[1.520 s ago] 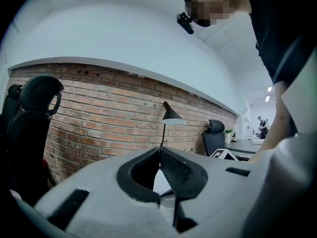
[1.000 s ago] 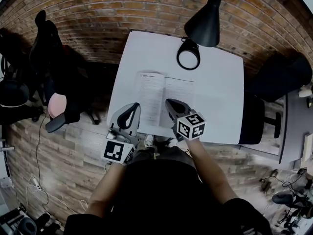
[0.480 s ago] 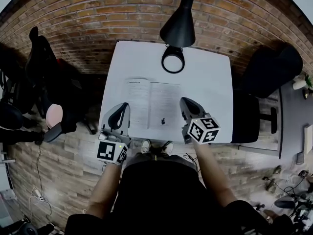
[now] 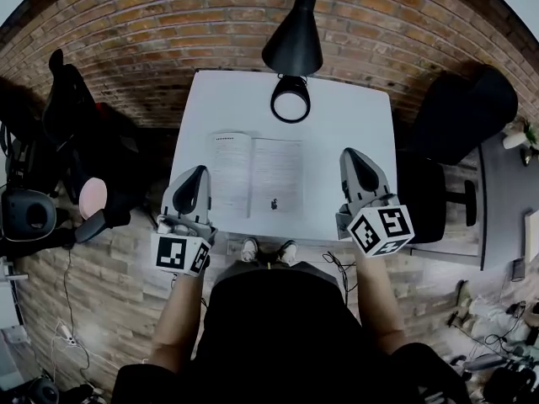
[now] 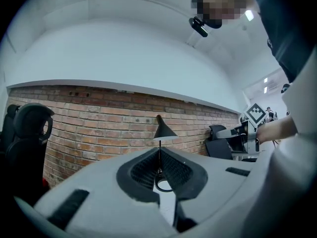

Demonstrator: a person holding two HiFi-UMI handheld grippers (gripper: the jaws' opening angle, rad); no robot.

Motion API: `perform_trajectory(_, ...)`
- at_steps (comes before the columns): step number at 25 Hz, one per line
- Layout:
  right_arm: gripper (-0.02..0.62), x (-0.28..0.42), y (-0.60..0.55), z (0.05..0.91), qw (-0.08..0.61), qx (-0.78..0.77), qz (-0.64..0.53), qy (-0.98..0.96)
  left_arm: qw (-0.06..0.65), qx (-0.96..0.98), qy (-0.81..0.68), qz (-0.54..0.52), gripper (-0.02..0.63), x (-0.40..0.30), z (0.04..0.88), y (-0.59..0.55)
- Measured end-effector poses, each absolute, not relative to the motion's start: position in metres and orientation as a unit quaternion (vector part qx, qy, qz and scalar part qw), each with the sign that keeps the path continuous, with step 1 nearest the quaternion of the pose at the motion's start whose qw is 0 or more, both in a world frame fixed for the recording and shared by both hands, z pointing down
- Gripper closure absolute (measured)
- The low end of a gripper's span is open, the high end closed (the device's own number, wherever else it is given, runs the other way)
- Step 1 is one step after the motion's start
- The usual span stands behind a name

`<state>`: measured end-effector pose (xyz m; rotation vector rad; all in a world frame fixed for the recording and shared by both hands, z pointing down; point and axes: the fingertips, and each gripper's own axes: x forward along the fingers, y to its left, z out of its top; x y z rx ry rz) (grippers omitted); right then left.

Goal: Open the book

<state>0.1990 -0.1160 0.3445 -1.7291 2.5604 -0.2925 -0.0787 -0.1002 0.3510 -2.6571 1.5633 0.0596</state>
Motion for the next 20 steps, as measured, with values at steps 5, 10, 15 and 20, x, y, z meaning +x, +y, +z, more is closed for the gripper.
perform_trajectory(5, 0.581, 0.201, -0.101, 0.307, 0.041, -0.551, -0.059, 0.831, 0.029, -0.85, 0.525, 0.016, 0.58, -0.091, 0.35, -0.095)
perform_trajectory(10, 0.581, 0.204, -0.084, 0.283, 0.036, -0.558, -0.001, 0.829, 0.025, -0.84, 0.542, 0.013, 0.58, -0.102, 0.352, -0.088)
perform_trajectory(15, 0.581, 0.201, -0.072, 0.268, 0.028, -0.56, 0.045, 0.827, 0.028, -0.839, 0.544, 0.013, 0.58, -0.106, 0.348, -0.086)
perform_trajectory(20, 0.581, 0.191, -0.069, 0.256, 0.033, -0.555, 0.068, 0.828, 0.033, -0.841, 0.54, 0.022, 0.58, -0.111, 0.338, -0.087)
